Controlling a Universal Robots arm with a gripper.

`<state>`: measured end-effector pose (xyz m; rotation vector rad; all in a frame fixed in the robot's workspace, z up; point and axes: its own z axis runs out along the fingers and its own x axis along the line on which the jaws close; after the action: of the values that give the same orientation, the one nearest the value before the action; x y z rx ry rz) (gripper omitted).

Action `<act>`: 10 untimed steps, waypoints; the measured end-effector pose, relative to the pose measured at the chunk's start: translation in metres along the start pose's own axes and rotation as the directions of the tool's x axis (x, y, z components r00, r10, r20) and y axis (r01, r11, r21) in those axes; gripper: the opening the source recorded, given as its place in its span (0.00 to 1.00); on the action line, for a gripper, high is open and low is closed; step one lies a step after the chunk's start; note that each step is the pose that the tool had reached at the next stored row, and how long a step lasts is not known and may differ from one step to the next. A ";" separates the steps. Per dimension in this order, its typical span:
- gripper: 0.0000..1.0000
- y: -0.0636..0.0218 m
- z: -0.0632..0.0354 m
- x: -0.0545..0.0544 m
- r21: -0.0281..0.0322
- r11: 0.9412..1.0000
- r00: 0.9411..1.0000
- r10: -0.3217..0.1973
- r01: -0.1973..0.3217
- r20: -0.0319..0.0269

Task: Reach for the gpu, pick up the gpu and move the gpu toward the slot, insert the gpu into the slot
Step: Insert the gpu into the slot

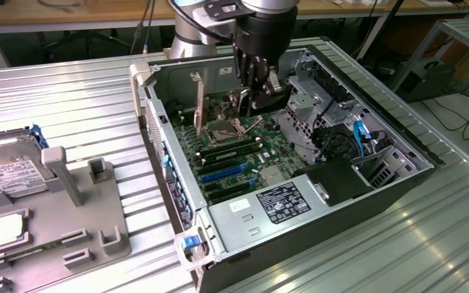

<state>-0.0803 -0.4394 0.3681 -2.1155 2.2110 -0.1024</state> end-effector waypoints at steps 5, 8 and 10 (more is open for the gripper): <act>0.29 0.0010 0.0089 0.000 0.000 1.000 1.000 0.000 0.000 0.000; 0.29 0.0019 0.0102 0.000 0.000 1.000 1.000 0.000 0.000 0.000; 0.29 0.0043 0.0105 0.000 0.000 1.000 1.000 0.000 0.000 0.001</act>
<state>-0.0835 -0.4394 0.3572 -2.1148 2.2107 -0.1009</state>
